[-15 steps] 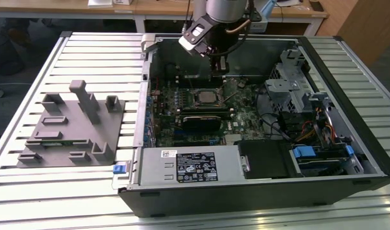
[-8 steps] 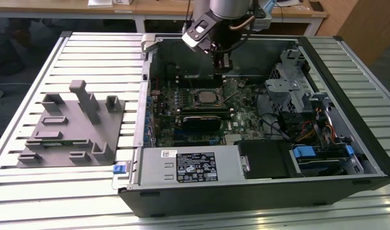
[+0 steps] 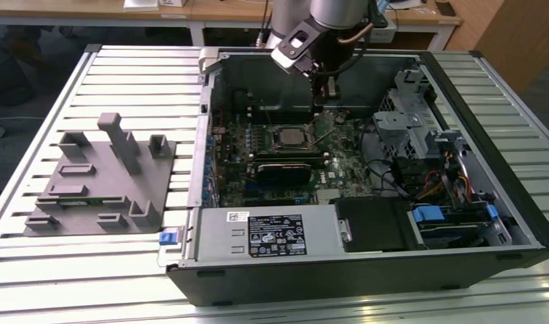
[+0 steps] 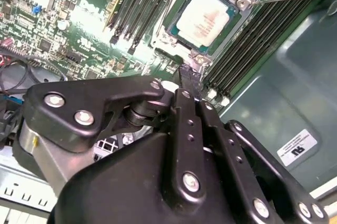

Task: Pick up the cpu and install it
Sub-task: 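Close the cpu cover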

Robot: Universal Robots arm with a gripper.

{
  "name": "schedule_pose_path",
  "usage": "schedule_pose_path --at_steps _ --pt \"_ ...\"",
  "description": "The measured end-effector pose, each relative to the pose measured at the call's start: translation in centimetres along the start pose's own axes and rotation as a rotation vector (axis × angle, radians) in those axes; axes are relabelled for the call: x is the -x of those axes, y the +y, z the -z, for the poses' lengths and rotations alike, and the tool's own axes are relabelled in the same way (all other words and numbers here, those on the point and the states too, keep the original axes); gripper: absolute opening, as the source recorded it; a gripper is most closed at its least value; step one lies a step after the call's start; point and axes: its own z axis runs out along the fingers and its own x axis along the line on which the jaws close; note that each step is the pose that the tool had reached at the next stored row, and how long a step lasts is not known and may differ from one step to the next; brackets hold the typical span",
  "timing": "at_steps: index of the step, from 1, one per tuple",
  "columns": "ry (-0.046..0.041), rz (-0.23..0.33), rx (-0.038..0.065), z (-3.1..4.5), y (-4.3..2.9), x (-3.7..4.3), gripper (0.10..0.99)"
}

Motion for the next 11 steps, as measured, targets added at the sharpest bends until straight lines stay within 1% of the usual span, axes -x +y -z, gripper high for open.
schedule_pose_path --at_steps 4,11 --pt "0.0001 -0.001 0.000 -0.27 0.14 -0.01 0.106" --pt "-0.0002 -0.001 0.000 -0.50 0.76 0.01 0.106"
